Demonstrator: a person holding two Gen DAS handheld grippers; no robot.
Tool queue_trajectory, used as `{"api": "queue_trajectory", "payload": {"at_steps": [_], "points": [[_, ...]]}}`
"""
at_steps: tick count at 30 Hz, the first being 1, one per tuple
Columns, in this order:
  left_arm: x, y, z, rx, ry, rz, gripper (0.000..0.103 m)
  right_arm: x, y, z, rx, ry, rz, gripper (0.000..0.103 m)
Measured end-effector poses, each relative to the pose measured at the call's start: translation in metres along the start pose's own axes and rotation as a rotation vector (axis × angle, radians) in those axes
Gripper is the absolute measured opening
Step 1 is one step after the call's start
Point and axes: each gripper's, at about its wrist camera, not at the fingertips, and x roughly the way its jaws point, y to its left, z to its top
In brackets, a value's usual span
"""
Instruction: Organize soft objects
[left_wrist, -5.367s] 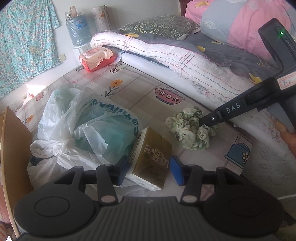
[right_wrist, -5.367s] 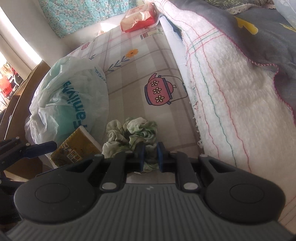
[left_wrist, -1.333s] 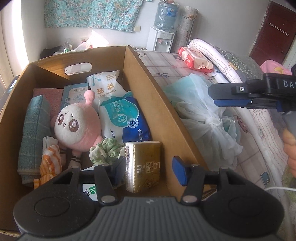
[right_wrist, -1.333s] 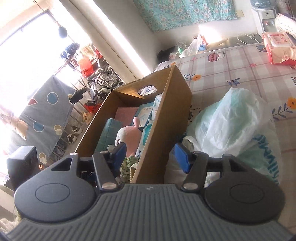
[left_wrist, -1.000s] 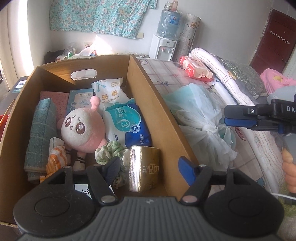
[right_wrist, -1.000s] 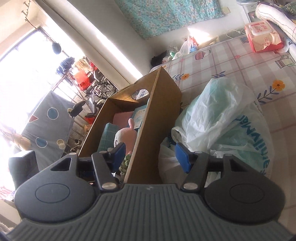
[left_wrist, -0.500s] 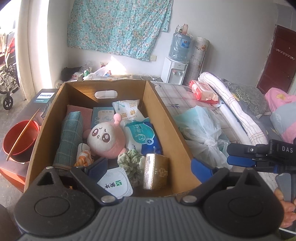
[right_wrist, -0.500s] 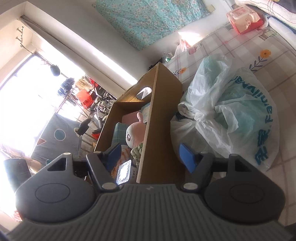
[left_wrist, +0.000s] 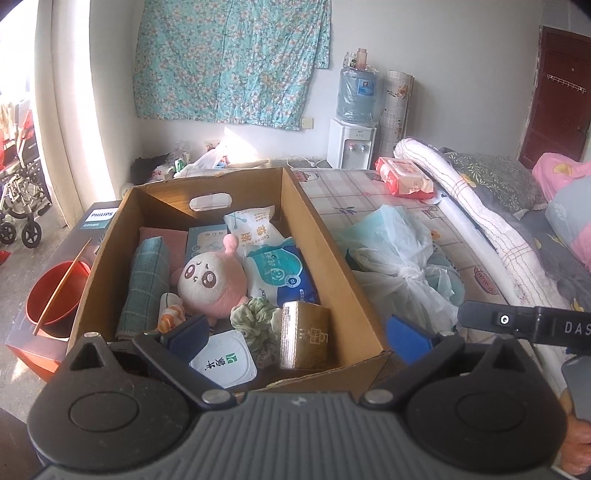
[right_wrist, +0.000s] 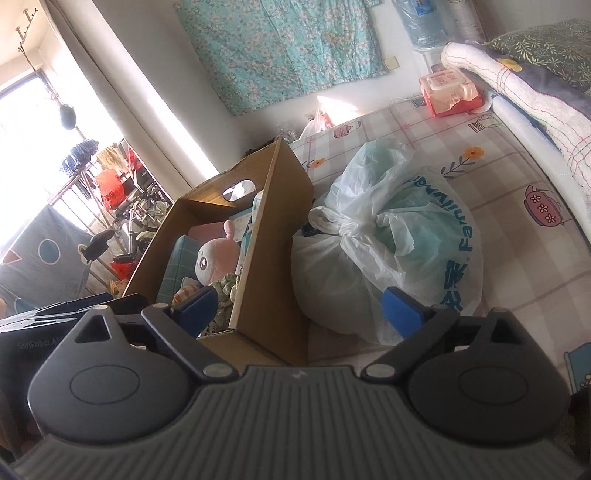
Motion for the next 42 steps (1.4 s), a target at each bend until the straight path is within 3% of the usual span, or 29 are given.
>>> {"api": "queue_trajectory", "payload": {"at_steps": [11, 20, 31, 42], "points": [[0.006, -0.014, -0.013, -0.035, 0.064, 0.075, 0.103, -0.025, 0.013, -0.006, -0.092, -0.042, -0.149, 0.102], [0.005, -0.015, -0.024, -0.043, 0.097, 0.14, 0.103, -0.022, 0.024, -0.016, -0.143, -0.002, -0.264, 0.102], [0.011, -0.007, -0.033, -0.12, 0.162, 0.155, 0.103, -0.003, 0.046, -0.022, -0.203, 0.095, -0.189, 0.102], [0.013, 0.0, -0.033, -0.155, 0.172, 0.156, 0.103, 0.009, 0.05, -0.023, -0.228, 0.116, -0.239, 0.102]]}}
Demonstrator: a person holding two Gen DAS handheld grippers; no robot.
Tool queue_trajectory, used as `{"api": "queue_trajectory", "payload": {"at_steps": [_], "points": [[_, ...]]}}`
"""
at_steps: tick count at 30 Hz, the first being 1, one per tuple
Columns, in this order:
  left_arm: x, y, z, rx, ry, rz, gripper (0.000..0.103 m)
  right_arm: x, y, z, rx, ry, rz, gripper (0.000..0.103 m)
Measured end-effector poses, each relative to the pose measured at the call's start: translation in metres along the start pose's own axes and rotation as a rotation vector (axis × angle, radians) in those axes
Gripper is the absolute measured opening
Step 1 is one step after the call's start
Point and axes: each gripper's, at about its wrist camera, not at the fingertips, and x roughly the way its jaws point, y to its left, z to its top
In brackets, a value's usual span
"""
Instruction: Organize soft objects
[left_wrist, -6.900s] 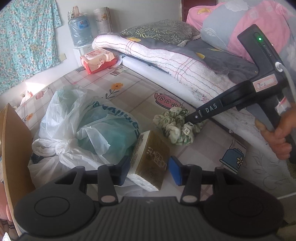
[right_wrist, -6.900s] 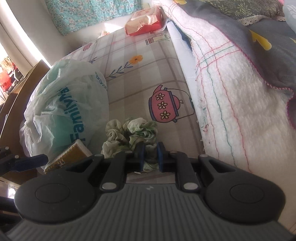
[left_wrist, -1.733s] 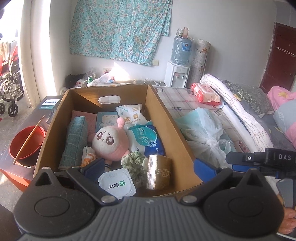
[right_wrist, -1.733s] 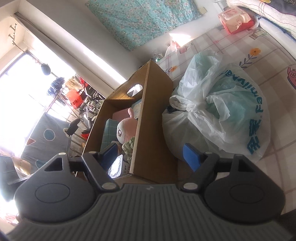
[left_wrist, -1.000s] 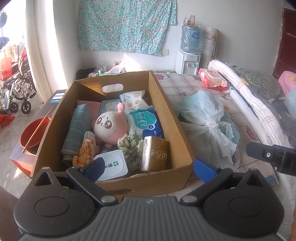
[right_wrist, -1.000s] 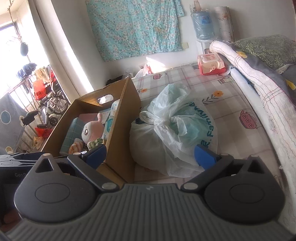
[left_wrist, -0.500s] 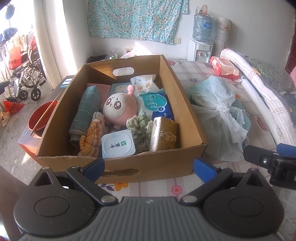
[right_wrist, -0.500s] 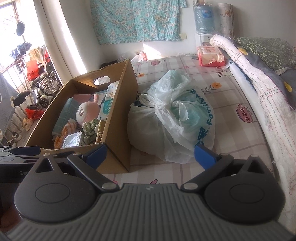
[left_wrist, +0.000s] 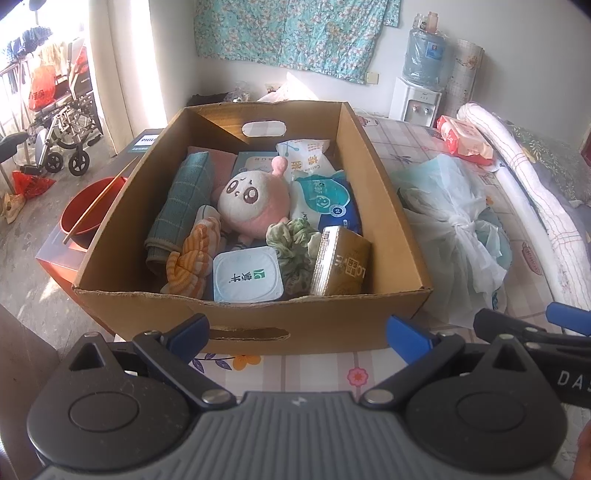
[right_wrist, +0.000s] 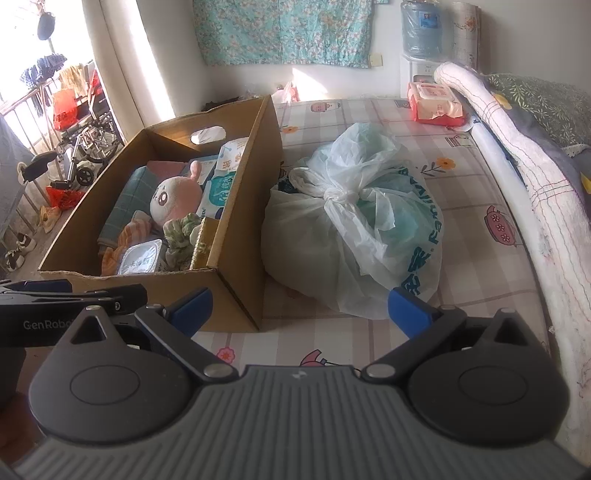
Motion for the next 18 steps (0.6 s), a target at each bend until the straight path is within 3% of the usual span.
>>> {"api": "queue_trajectory", "payload": {"at_steps": [18], "points": [[0.0026, 0.0067, 0.0007, -0.028, 0.015, 0.011, 0.102, 0.0057, 0.0084, 0.0056, -0.025, 0.009, -0.01, 0.102]]}}
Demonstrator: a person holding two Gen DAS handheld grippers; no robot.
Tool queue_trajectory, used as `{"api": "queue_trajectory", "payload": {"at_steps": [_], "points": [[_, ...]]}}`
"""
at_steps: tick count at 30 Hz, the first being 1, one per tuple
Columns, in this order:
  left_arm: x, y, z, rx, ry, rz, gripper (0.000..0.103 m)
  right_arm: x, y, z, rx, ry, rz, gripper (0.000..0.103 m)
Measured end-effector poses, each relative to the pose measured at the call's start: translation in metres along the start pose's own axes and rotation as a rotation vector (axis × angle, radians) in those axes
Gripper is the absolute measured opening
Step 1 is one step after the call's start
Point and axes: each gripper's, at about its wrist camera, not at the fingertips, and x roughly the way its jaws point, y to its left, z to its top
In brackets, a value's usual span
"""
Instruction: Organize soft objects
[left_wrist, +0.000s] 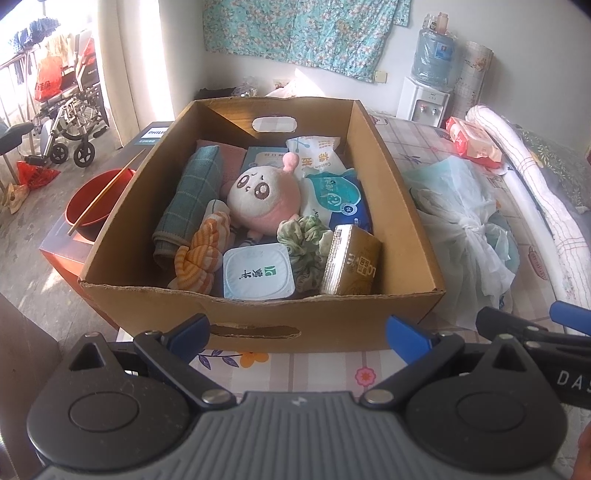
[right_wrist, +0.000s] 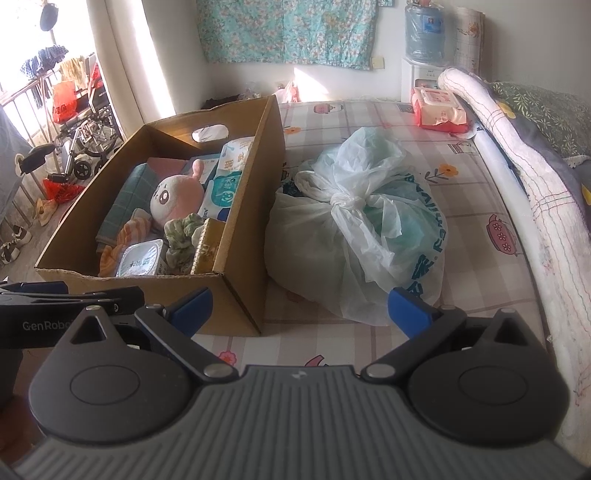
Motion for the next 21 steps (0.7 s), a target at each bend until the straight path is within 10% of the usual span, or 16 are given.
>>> {"api": "queue_trajectory", "payload": {"at_steps": [21], "points": [[0.0017, -0.0004, -0.0004, 0.004, 0.002, 0.007, 0.101, 0.0017, 0.0005, -0.0015, 0.003, 0.004, 0.001, 0.102]]}}
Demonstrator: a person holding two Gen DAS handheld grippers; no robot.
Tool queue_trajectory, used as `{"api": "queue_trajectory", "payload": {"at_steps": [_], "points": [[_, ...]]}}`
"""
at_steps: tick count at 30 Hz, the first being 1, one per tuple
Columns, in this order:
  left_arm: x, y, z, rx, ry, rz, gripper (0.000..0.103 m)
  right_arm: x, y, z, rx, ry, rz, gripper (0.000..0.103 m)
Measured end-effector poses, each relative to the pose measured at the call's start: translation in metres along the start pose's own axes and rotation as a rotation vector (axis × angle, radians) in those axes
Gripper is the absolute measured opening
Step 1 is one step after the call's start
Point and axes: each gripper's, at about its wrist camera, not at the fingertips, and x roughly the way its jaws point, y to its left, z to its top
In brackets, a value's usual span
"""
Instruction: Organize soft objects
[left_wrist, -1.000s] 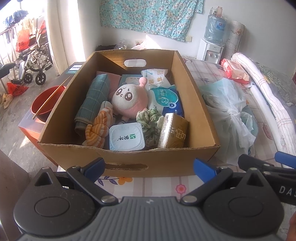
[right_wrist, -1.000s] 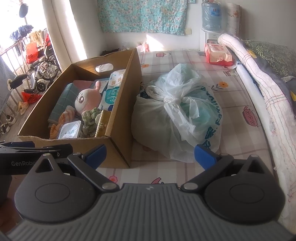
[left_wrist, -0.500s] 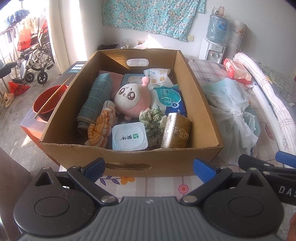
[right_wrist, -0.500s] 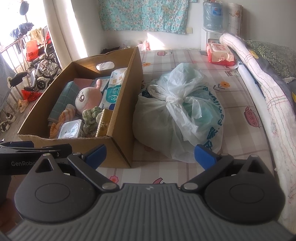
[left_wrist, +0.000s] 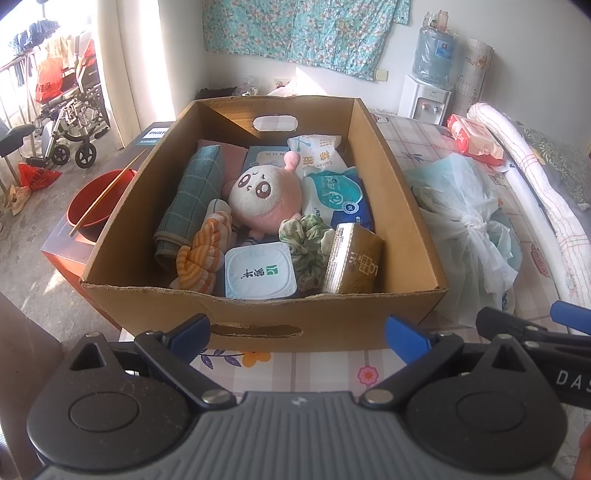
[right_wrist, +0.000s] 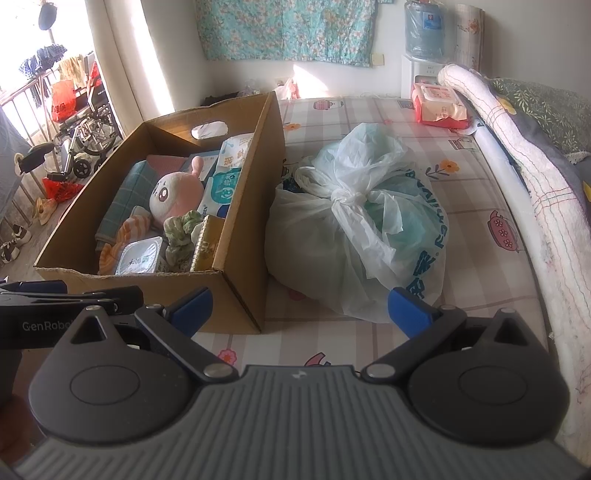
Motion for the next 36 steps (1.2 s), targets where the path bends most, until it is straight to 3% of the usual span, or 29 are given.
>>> {"api": "queue_trajectory", "payload": {"at_steps": [36], "points": [[0.0049, 0.0003, -0.0027, -0.01, 0.022, 0.012, 0.1, 0.0099, -0.0018, -0.0004, 0.006, 0.032, 0.007, 0.102]]}}
